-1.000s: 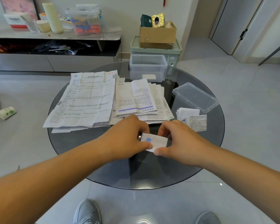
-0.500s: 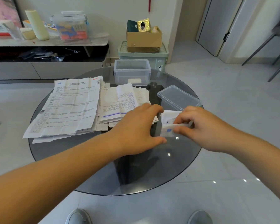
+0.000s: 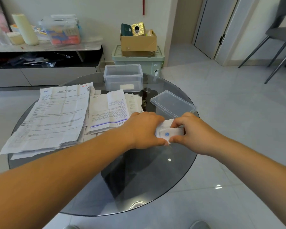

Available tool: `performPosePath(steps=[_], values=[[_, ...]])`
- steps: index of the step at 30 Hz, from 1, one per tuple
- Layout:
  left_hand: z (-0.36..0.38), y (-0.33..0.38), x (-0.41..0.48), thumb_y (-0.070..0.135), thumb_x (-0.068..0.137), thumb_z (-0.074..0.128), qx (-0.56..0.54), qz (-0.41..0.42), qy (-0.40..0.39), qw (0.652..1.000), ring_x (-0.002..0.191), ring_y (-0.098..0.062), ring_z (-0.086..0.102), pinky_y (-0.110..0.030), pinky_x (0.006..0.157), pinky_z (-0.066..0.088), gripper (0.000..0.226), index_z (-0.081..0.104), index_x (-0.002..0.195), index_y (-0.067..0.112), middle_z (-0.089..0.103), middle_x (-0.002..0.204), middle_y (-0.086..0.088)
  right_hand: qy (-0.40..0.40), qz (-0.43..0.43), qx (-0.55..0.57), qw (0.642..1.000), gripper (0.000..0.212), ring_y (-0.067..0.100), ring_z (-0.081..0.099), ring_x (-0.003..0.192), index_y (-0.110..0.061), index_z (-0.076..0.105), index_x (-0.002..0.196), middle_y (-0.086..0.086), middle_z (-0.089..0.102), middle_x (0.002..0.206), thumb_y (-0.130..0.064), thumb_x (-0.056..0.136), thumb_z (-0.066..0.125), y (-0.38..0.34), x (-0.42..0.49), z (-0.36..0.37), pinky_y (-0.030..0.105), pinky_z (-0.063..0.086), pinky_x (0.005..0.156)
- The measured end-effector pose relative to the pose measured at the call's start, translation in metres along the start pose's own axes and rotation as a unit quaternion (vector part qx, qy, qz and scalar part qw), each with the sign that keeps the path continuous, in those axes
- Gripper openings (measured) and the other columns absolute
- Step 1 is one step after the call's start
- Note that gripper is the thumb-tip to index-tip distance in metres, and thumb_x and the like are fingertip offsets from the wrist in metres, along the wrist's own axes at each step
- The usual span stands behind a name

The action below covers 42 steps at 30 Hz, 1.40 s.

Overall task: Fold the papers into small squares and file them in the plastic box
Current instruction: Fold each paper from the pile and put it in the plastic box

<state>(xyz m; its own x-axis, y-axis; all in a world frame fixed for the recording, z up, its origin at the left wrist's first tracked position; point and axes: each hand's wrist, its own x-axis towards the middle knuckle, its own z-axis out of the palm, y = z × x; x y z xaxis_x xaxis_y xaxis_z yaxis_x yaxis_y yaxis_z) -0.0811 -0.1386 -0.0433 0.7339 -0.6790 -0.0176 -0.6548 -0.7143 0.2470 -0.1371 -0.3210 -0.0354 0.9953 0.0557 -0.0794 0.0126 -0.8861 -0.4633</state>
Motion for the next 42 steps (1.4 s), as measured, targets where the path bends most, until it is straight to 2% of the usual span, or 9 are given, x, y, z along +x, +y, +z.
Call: performPosePath(steps=[3,7,15,20,23,27,31,38,42], values=[[0.000,0.001,-0.001,0.056,0.088,0.066,0.000,0.002,0.007,1.000,0.108,-0.014,0.057,-0.035,0.098,0.039,0.050,0.059,0.129,0.028,0.065,0.118,0.005,0.020,0.005,0.016,1.000,0.046,0.013,0.053,0.091,-0.029,0.049,0.106,-0.005,0.044,0.111,-0.028,0.077,0.085,-0.002,-0.001,0.003,0.015,0.038,0.065],[-0.001,0.006,-0.004,0.047,0.091,0.068,-0.019,-0.001,0.015,1.000,0.108,-0.012,0.059,-0.036,0.102,0.039,0.044,0.059,0.131,0.030,0.066,0.119,0.007,0.019,-0.003,0.022,1.000,0.069,0.013,0.053,0.105,-0.029,0.049,0.131,-0.006,0.049,0.119,-0.033,0.073,0.088,0.000,0.001,0.003,0.023,0.043,0.084],[0.001,0.013,-0.009,0.036,0.091,0.070,-0.072,-0.007,0.050,0.996,0.108,-0.013,0.058,-0.033,0.100,0.047,0.042,0.059,0.131,0.029,0.059,0.123,0.005,-0.057,-0.042,-0.002,0.997,0.034,0.012,0.054,0.102,-0.032,0.049,0.137,-0.006,0.046,0.120,-0.033,0.103,0.049,0.000,-0.002,0.003,0.025,0.042,0.088],[0.003,0.015,-0.010,0.029,0.089,0.074,-0.122,-0.009,0.063,0.990,0.105,-0.008,0.055,-0.021,0.091,0.046,0.040,0.059,0.126,0.028,0.057,0.121,0.007,-0.009,-0.052,-0.004,0.999,0.026,0.011,0.051,0.108,-0.031,0.061,0.123,-0.010,0.060,0.111,-0.030,0.097,0.062,0.003,-0.002,0.001,0.027,0.044,0.091],[0.002,0.016,-0.013,0.028,0.092,0.070,-0.177,-0.020,0.078,0.981,0.100,-0.005,0.057,-0.018,0.088,0.049,0.034,0.058,0.124,0.027,0.062,0.120,0.007,0.018,-0.040,0.085,0.995,0.015,0.001,0.063,0.082,-0.034,0.066,0.099,-0.016,0.067,0.090,-0.026,0.089,0.074,0.005,-0.001,0.001,0.019,0.046,0.072],[-0.007,0.015,-0.019,0.024,0.101,0.057,-0.239,-0.021,0.111,0.965,0.096,0.002,0.057,-0.007,0.085,0.041,0.030,0.064,0.130,0.030,0.067,0.120,0.011,0.080,-0.054,0.158,0.983,0.021,-0.005,0.057,0.060,-0.035,0.066,0.080,-0.021,0.063,0.067,-0.021,0.081,0.081,0.002,0.002,-0.001,0.009,0.040,0.057],[-0.016,0.007,-0.024,0.024,0.105,0.051,-0.230,-0.035,0.129,0.964,0.110,-0.006,0.057,-0.014,0.093,0.040,0.038,0.057,0.141,0.030,0.064,0.129,0.006,0.122,-0.076,0.190,0.971,0.020,-0.003,0.058,0.063,-0.032,0.067,0.082,-0.018,0.065,0.071,-0.017,0.081,0.081,-0.012,0.006,-0.006,0.009,0.041,0.058],[-0.037,-0.023,-0.024,0.015,0.104,0.050,-0.257,-0.094,0.172,0.946,0.113,-0.010,0.061,-0.014,0.095,0.043,0.041,0.055,0.142,0.031,0.065,0.129,0.007,0.138,-0.108,0.180,0.968,0.014,0.003,0.060,0.071,-0.027,0.069,0.089,-0.013,0.066,0.079,-0.019,0.084,0.079,-0.051,0.039,-0.010,0.018,0.047,0.064],[-0.063,-0.046,-0.017,0.012,0.102,0.053,-0.231,-0.107,0.210,0.944,0.098,-0.007,0.060,-0.016,0.087,0.047,0.026,0.066,0.120,0.026,0.064,0.105,0.009,0.125,-0.121,0.172,0.970,0.010,0.002,0.058,0.069,-0.025,0.069,0.089,-0.011,0.066,0.080,-0.019,0.087,0.076,-0.077,0.073,-0.017,0.011,0.044,0.058]])
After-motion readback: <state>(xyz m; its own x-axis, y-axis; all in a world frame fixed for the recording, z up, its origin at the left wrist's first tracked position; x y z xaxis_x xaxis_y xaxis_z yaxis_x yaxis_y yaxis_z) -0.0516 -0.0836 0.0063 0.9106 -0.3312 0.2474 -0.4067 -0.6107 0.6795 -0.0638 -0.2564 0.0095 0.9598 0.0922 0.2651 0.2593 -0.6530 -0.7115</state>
